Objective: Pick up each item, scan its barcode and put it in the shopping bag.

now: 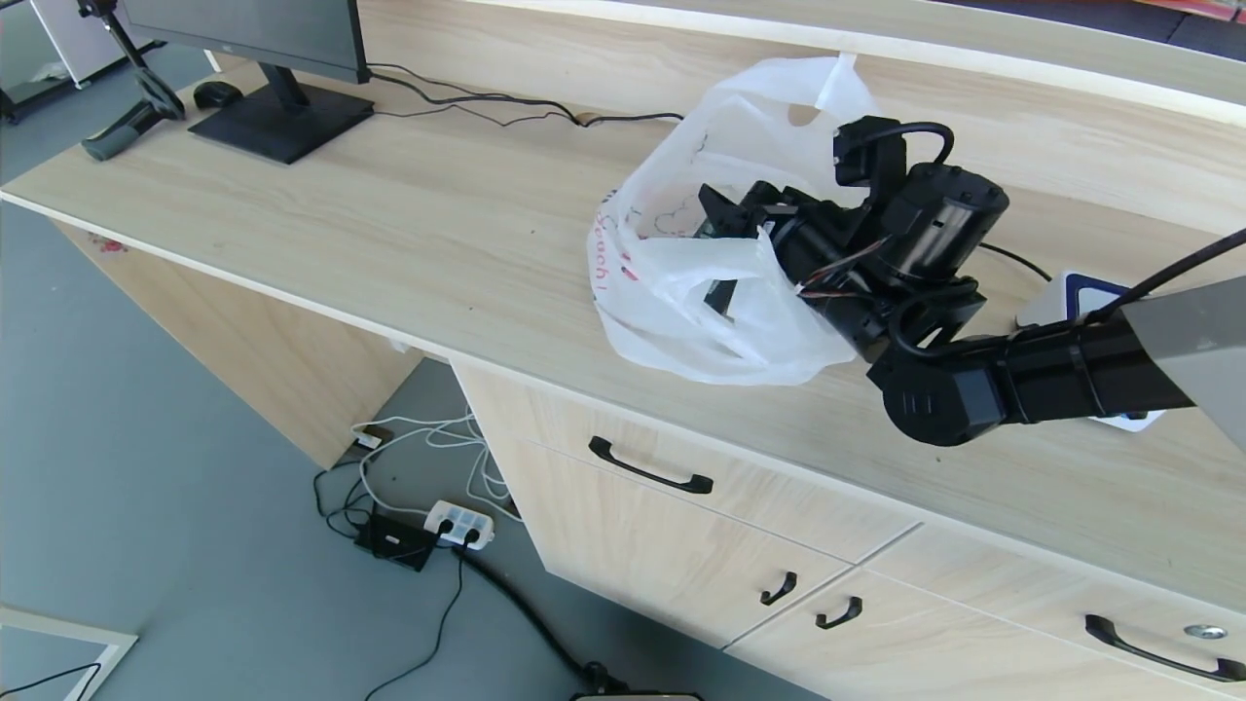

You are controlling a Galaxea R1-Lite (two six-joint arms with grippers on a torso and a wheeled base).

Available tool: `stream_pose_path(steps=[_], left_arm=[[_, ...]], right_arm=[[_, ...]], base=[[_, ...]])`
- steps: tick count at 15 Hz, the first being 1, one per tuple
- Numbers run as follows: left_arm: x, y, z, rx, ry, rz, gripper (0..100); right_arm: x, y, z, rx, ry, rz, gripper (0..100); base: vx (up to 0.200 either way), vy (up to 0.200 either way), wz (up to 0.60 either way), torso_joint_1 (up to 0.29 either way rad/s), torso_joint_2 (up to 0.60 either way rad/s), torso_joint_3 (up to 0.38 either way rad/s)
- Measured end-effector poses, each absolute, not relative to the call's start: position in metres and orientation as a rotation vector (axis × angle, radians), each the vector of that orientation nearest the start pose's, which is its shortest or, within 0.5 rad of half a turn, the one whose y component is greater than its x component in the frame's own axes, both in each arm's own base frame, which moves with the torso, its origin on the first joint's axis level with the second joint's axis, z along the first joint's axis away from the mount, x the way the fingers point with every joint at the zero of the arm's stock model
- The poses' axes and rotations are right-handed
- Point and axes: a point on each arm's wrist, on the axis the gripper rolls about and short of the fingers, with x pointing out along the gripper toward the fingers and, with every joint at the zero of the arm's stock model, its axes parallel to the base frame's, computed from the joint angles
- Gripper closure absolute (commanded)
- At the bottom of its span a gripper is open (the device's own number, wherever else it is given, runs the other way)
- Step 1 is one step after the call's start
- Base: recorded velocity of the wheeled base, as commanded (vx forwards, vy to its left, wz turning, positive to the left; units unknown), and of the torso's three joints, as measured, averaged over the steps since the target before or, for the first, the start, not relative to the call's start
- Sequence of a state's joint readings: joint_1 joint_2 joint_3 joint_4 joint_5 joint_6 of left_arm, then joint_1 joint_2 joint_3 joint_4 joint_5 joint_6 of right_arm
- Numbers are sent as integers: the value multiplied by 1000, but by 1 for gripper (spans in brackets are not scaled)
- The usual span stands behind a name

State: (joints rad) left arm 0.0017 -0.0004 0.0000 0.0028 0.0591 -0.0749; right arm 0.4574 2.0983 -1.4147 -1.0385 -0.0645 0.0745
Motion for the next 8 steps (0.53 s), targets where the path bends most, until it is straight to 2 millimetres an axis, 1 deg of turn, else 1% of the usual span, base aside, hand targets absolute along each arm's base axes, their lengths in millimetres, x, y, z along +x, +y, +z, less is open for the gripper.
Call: stream_pose_path(steps=[2,5,7,8], left_arm=[[-23,1,75,-75,-1,61,0],[-23,1,75,-75,0,60,0],[-23,1,75,-75,0,60,0],[-23,1,75,-75,0,61,0]], right_arm=[[387,183,250,108,-367,373,0],[391,162,259,27,-411,306,0],[389,158,267,-17,-465,286,0],[385,157,274,-17,-525,272,0]], base=[[0,0,0,0,0,0],[0,0,0,0,0,0],[0,0,0,0,0,0],[0,0,0,0,0,0]])
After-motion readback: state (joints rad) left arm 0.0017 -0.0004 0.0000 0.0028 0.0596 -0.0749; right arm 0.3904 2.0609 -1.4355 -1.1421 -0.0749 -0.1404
